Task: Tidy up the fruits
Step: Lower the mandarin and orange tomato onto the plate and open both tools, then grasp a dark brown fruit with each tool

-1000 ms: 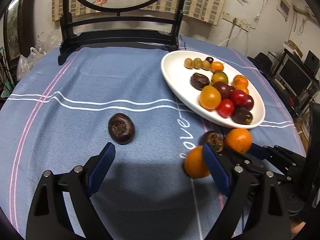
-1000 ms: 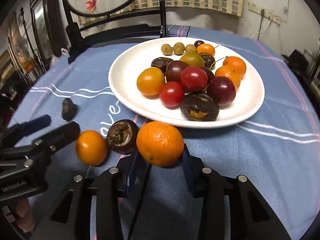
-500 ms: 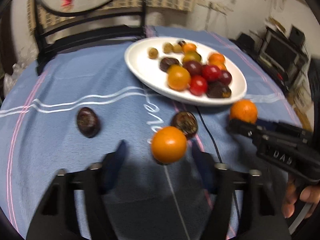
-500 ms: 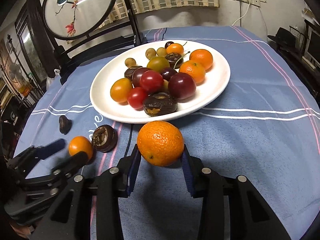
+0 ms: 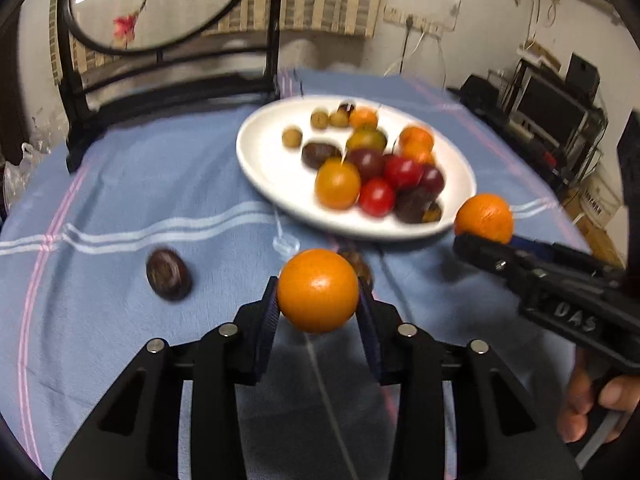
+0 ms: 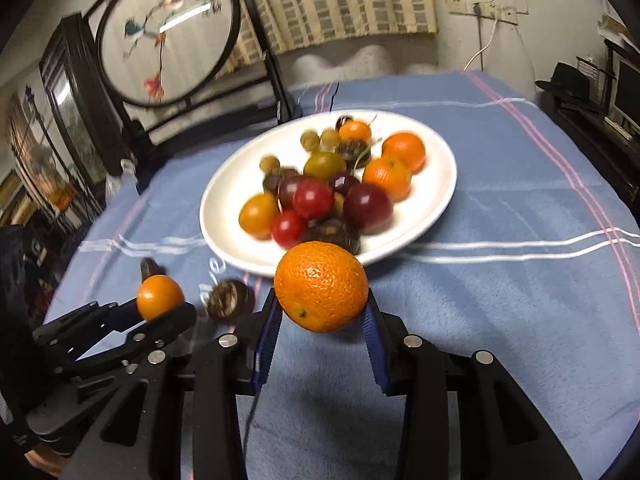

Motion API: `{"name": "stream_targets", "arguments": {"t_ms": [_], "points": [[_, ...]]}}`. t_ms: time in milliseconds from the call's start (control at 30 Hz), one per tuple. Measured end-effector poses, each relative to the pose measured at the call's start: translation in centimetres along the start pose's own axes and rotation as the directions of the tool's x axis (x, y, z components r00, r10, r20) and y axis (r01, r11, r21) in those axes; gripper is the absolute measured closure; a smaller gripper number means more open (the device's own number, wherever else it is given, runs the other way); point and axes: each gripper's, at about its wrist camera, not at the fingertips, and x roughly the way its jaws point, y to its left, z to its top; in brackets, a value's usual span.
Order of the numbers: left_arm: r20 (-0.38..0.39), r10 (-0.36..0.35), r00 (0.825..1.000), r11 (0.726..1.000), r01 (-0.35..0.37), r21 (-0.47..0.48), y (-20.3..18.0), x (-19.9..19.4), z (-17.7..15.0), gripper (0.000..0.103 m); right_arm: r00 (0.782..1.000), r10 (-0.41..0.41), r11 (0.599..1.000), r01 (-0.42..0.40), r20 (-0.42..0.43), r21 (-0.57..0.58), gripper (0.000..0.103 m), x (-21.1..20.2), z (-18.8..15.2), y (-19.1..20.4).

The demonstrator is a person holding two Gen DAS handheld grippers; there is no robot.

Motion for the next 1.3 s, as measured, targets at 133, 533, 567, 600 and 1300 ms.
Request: {"name": "stream_targets", "arguments": {"t_ms": [133,533,567,600,1300], "points": [[0.028,0.003,1.0,1.0,-0.004,0.019,-0.5,-0.1,3.2,0.067,0.998,0.023,1.0,-0.024,0.055,0.014,0.063,-1.0,1.7,0.1],[-0.029,0.046,0.999,0.997,-0.047,-0.053,-0.1,6.0,8.0,0.064,0.994,0.069,0.995,-0.074,0.081,0.062,0.059,4.1,7.7,-1.4],[-0.024,0.052,0.998,0.997,-0.053,-0.06,0.0,6.2,8.1,0.047,0.994,0.07,0.994,-0.077,0.085,0.074,0.053,4.3,7.7,-1.6],[-0.01,0.069,0.998,0.995,-0.069,-0.068,0.2,6.1,8.2,0.03,0.993,0.071,0.993,-0.079,0.094,0.084,0.049,4.3,7.7,-1.9],[0.044,0.229,0.972,0.958,-0.217,-0.188,8.0,0.2,2.1,0.02,0.995,0.093,0.989,-0.095,-0.031,-0.112,0.049,0.9,0.7,4.0]]}}
